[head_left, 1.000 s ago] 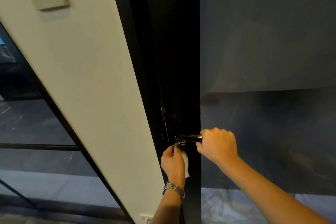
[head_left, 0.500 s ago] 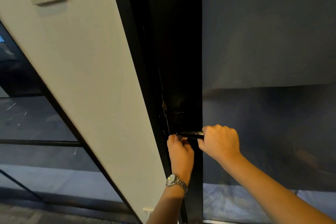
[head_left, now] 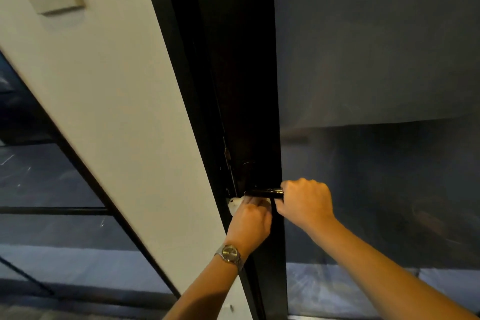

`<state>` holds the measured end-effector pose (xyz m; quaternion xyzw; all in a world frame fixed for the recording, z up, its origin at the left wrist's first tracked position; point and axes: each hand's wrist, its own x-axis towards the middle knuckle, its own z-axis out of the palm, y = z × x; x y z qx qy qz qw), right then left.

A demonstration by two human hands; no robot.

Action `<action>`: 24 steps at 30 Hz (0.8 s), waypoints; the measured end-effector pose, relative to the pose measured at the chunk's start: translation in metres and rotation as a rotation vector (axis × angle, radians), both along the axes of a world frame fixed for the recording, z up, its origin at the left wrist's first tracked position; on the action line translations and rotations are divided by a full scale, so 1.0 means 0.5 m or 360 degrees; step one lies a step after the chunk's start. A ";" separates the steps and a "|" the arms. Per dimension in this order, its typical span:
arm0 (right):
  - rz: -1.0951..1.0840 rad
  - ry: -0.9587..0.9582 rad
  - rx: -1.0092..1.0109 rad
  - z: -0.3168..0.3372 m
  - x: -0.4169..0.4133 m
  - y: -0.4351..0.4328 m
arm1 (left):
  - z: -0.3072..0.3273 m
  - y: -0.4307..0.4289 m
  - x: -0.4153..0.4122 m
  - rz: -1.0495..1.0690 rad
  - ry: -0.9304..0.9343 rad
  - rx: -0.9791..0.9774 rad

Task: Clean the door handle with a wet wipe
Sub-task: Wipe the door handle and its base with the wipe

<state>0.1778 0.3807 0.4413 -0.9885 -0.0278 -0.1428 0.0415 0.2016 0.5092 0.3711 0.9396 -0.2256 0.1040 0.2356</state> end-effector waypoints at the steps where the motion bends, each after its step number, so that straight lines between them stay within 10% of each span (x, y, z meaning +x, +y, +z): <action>1: -0.0003 0.0002 -0.0006 0.000 0.000 0.000 | -0.002 0.008 0.005 0.0018 0.0003 -0.0069; 18: 0.0028 -0.0007 0.0024 0.004 -0.004 0.001 | 0.002 0.009 0.016 0.0542 -0.0031 -0.0592; 24: -0.0015 0.0000 -0.0001 0.006 -0.003 0.005 | 0.002 0.007 -0.006 0.0112 -0.0077 -0.0262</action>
